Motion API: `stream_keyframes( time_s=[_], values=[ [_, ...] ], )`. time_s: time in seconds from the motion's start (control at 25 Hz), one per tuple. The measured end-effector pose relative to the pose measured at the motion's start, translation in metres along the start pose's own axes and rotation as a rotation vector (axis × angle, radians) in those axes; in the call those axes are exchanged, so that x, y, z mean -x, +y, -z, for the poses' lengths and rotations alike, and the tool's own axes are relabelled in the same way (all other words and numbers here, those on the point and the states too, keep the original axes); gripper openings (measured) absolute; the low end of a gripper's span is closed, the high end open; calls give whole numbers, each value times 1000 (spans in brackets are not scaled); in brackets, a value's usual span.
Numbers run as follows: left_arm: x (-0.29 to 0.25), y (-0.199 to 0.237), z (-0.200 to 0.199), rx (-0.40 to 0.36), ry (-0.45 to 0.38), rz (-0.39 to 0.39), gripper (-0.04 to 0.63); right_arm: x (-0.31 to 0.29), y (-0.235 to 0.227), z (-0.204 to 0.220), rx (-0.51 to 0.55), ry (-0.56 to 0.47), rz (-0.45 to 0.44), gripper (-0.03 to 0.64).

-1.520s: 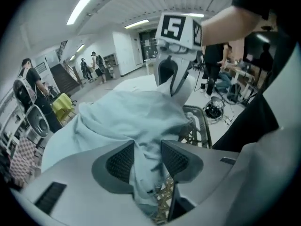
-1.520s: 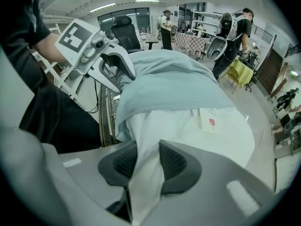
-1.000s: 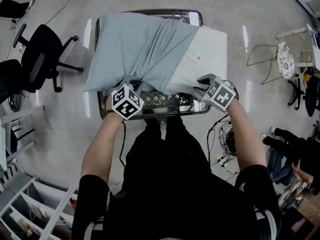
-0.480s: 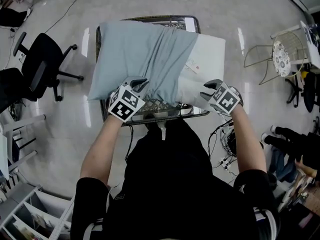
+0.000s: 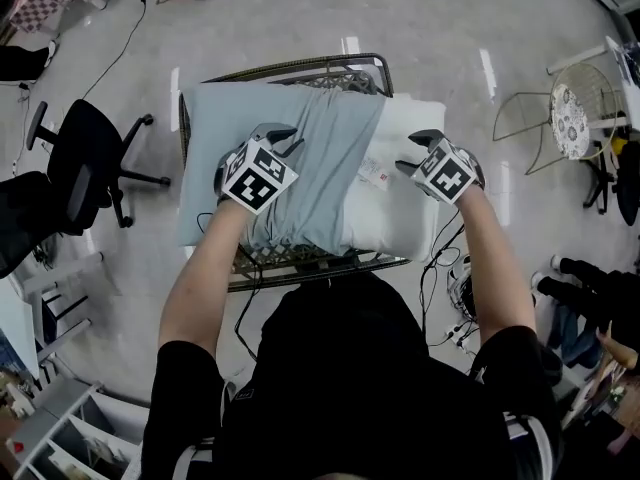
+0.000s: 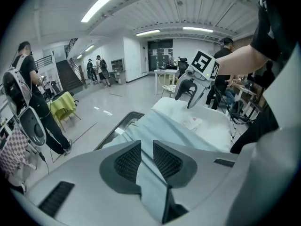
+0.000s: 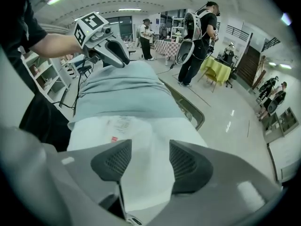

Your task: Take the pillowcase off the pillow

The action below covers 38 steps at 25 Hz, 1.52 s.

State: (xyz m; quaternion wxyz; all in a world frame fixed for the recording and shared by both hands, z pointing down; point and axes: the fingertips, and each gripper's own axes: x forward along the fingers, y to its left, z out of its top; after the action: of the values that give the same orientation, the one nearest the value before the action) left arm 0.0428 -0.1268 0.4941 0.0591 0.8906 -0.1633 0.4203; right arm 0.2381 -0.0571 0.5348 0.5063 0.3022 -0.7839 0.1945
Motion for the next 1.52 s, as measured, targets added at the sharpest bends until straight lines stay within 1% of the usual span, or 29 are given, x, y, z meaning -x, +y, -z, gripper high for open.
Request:
stream_keyframes(
  time_s=[0.12, 0.24, 0.32, 0.36, 0.4, 0.48, 0.52, 0.6, 0.72, 0.8, 0.88, 0.96, 1.04, 1.08, 1.12, 1.16, 1.24, 1.28, 1.52],
  values=[
    [-33, 23, -17, -18, 40, 15, 82, -18, -35, -10, 9, -8, -18, 279],
    [-68, 49, -26, -29, 87, 21, 106, -39, -69, -19, 33, 5, -36, 319],
    [-89, 68, -28, -30, 116, 16, 110, -54, -85, -21, 51, 33, -79, 364],
    [-99, 75, -29, -23, 129, 26, 113, -63, -89, -19, 57, 55, -121, 399],
    [-109, 80, -29, -9, 141, 49, 127, -72, -91, -16, 62, 81, -173, 416],
    [-127, 81, -26, 18, 169, 118, 156, -90, -88, -9, 66, 129, -285, 426],
    [-134, 79, -23, 21, 184, 145, 178, -97, -85, -6, 62, 152, -336, 431],
    [-145, 75, -20, 7, 203, 171, 195, -105, -80, -2, 52, 189, -410, 431],
    [-155, 74, -16, -27, 215, 183, 231, -113, -70, 1, 61, 206, -470, 436],
    [-160, 70, -11, -45, 231, 211, 230, -117, -61, 1, 91, 215, -481, 437],
    [-163, 66, -7, -53, 254, 244, 225, -118, -55, 1, 131, 232, -488, 424],
    [-162, 63, -6, -67, 286, 271, 203, -115, -51, 0, 170, 250, -490, 375],
    [-158, 60, -5, -113, 328, 275, 138, -105, -48, -2, 207, 262, -488, 297],
    [-153, 59, -4, -152, 350, 265, 85, -97, -47, -3, 221, 267, -495, 253],
    [-148, 58, -4, -196, 368, 250, 47, -87, -44, -4, 229, 272, -510, 208],
    [-141, 58, -3, -239, 384, 232, 27, -75, -42, -5, 230, 274, -532, 177],
    [-128, 63, 1, -306, 410, 186, 16, -53, -36, -7, 217, 261, -572, 149],
    [-121, 68, 4, -326, 419, 161, 15, -43, -35, -8, 206, 248, -581, 145],
    [-71, 101, 23, -337, 446, 58, 14, -13, -35, -11, 156, 199, -563, 138]
  ],
)
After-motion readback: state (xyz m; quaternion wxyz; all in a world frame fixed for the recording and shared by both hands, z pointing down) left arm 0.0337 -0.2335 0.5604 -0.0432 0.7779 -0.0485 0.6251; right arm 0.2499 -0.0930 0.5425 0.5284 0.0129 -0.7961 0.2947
